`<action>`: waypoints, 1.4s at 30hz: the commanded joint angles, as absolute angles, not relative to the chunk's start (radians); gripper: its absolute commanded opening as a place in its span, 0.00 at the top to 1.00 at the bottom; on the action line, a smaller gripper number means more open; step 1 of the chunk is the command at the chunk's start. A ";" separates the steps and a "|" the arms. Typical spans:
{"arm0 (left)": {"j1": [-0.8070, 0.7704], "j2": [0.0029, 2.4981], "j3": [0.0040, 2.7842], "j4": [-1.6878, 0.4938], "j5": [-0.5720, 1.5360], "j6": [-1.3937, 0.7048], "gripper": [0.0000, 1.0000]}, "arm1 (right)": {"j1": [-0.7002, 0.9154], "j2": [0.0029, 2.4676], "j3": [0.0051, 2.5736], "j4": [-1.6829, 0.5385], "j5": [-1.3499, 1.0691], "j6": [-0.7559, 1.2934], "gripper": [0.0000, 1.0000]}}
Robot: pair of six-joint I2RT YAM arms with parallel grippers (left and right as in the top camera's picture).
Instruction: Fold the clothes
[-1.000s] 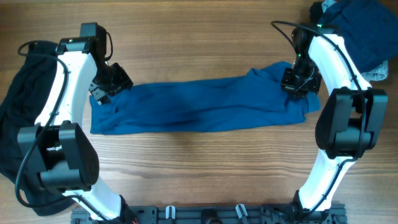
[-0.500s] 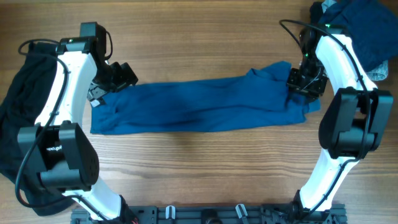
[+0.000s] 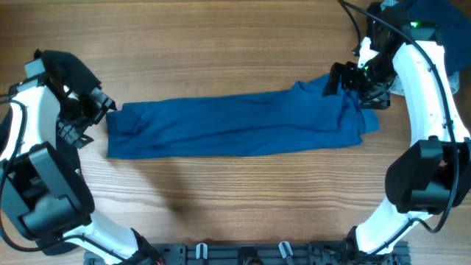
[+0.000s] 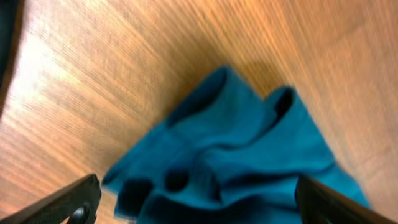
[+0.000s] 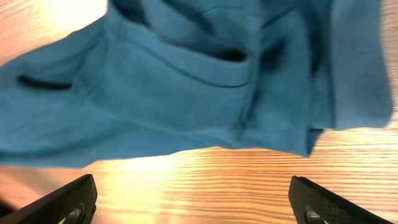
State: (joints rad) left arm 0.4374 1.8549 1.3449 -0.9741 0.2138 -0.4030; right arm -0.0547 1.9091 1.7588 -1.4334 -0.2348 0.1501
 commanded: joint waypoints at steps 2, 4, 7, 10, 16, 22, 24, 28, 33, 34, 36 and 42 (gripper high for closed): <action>0.491 1.890 1.276 -0.926 0.314 -0.336 0.00 | -0.015 1.901 1.774 -1.426 -0.312 0.096 0.01; 0.492 1.917 1.264 -0.897 0.314 -0.336 0.03 | 0.003 1.901 1.774 -1.427 -0.311 0.077 0.01; 0.492 1.961 1.264 -0.834 0.334 -0.287 0.01 | 0.026 1.901 1.774 -1.426 -0.312 0.078 0.00; 0.492 1.998 1.264 -0.803 0.369 -0.233 0.00 | 0.037 1.901 1.774 -1.426 -0.312 0.077 0.01; 0.490 2.030 1.263 -0.881 0.397 -0.152 0.02 | 0.038 1.901 1.774 -1.409 -0.312 0.078 0.01; 0.445 2.051 1.213 -0.898 0.419 -0.152 0.15 | 0.038 1.901 1.774 -1.399 -0.312 0.078 0.01; 0.418 2.051 1.186 -0.892 0.419 -0.144 0.15 | 0.038 1.901 1.774 -1.399 -0.312 0.076 0.00; 0.369 2.051 1.162 -0.868 0.419 -0.142 0.32 | 0.038 1.901 1.774 -1.400 -0.312 0.070 0.01; 0.358 2.050 1.165 -0.852 0.387 -0.218 0.96 | 0.038 1.901 1.774 -1.399 -0.312 0.070 0.00; 0.358 2.049 1.174 -0.856 0.374 -0.218 0.96 | 0.038 1.901 1.774 -1.399 -0.311 0.071 0.01; 0.358 2.043 1.215 -0.893 0.301 -0.241 0.96 | 0.038 1.901 1.774 -1.399 -0.311 0.070 0.01; 0.390 2.035 1.453 -1.164 -0.144 -0.488 0.96 | 0.038 1.901 1.774 -1.399 -0.289 0.070 0.00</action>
State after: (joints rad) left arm 0.3538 2.0205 1.3396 -1.0832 0.1268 -0.3695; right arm 0.0341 1.9091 1.7588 -1.4014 -0.2916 0.0841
